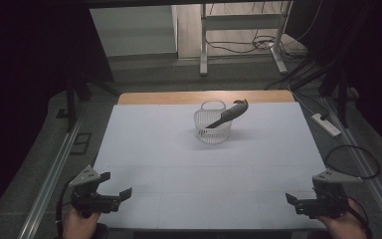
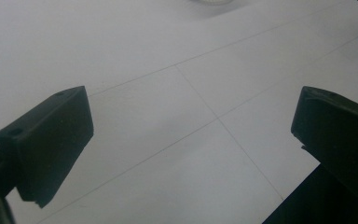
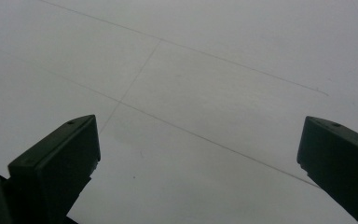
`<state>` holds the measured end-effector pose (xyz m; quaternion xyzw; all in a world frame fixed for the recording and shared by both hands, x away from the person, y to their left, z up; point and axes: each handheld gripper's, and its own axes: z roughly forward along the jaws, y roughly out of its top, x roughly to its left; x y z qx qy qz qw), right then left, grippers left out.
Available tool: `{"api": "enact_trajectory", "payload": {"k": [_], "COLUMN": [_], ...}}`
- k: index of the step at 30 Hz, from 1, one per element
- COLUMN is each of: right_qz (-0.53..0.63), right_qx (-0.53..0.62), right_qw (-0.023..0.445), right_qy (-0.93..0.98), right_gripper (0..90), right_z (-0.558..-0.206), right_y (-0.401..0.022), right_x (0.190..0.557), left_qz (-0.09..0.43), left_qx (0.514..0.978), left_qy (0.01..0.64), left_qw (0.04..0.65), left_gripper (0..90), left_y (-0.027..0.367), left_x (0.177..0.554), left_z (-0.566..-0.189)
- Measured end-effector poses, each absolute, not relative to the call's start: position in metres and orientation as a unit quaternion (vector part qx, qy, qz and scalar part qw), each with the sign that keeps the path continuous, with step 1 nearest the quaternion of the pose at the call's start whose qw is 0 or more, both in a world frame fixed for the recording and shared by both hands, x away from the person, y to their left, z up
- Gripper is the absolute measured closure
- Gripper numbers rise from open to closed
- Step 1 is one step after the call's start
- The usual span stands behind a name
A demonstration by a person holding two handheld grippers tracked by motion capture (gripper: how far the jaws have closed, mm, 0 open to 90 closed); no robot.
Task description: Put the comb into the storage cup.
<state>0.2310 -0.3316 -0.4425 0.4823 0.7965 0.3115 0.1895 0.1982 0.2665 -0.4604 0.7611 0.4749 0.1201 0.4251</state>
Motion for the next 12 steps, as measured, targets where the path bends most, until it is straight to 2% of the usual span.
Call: {"api": "enact_trajectory", "payload": {"k": [12], "right_qz": [0.283], "right_qx": [0.493], "right_qw": [0.182], "right_qy": [0.802], "right_gripper": [0.0], "right_z": [-0.4439], "right_y": [-0.333], "right_x": [0.2269], "left_qz": [0.12], "left_qx": [0.761], "left_qy": [0.479], "left_qw": [0.421], "left_gripper": [0.0], "left_y": [0.2663], "left_x": [0.1995], "left_z": [-0.4603]}}
